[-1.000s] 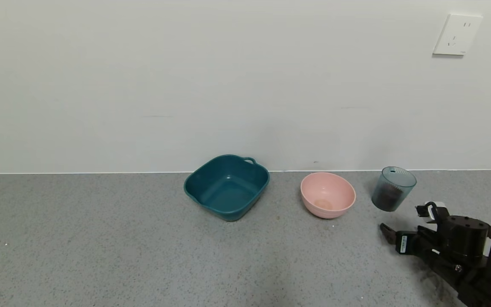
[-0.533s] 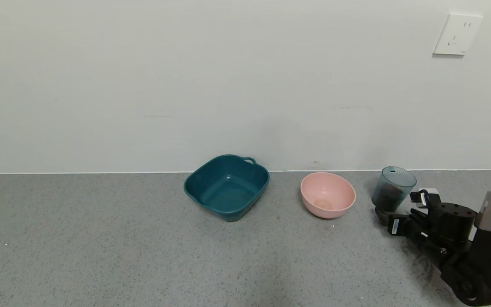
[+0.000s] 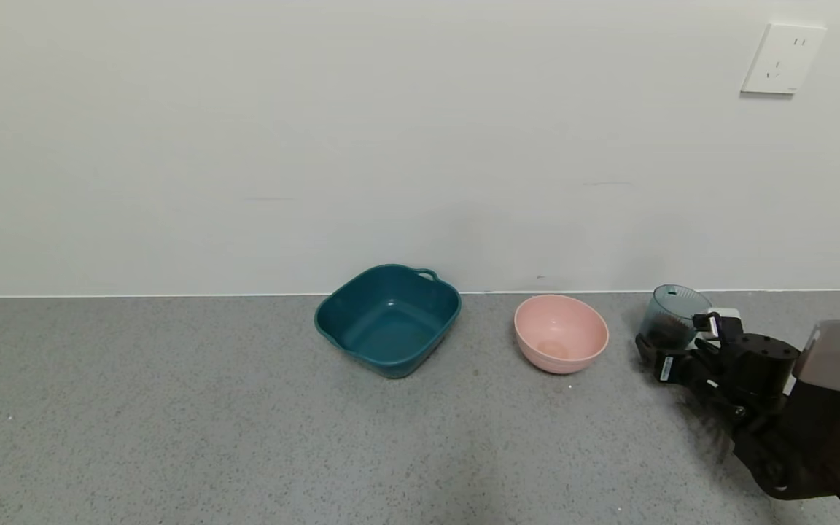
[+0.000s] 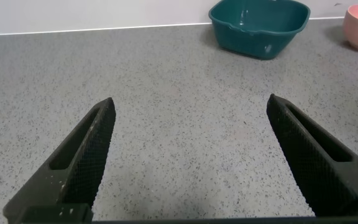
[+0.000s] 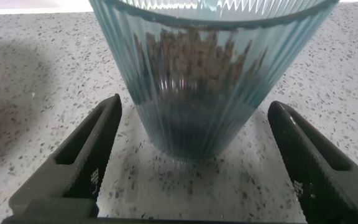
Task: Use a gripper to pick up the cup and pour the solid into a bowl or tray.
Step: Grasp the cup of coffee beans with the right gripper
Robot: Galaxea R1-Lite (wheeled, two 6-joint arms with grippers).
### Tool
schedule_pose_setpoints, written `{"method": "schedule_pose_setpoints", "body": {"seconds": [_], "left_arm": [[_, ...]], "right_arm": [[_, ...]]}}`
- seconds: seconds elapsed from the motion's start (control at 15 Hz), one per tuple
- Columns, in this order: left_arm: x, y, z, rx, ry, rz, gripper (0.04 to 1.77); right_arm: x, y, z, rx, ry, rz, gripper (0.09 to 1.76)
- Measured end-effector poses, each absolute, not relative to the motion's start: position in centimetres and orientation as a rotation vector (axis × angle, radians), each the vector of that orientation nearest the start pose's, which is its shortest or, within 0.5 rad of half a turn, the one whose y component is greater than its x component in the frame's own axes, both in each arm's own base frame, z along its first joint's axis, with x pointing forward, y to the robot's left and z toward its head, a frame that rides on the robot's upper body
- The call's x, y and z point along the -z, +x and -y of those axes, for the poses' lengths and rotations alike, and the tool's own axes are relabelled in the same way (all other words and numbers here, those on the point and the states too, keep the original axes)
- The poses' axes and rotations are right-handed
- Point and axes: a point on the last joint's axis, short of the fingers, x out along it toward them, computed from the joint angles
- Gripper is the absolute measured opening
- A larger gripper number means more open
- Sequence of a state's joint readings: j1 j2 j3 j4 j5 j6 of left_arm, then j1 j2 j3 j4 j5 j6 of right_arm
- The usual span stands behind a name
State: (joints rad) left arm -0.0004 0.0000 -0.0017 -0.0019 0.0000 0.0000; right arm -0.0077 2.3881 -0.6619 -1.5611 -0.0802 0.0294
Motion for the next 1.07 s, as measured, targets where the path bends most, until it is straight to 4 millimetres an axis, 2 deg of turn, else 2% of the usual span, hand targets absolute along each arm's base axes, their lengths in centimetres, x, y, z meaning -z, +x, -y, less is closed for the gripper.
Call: {"method": "schedule_pose_setpoints", "body": {"seconds": [1.07], "left_arm": [[-7.6, -2.3, 0.0, 0.0, 0.0, 0.003, 1.75]], "right_arm": [[-0.1, 39.2, 0.4, 0.095, 0.02, -0.099, 1.71]]}}
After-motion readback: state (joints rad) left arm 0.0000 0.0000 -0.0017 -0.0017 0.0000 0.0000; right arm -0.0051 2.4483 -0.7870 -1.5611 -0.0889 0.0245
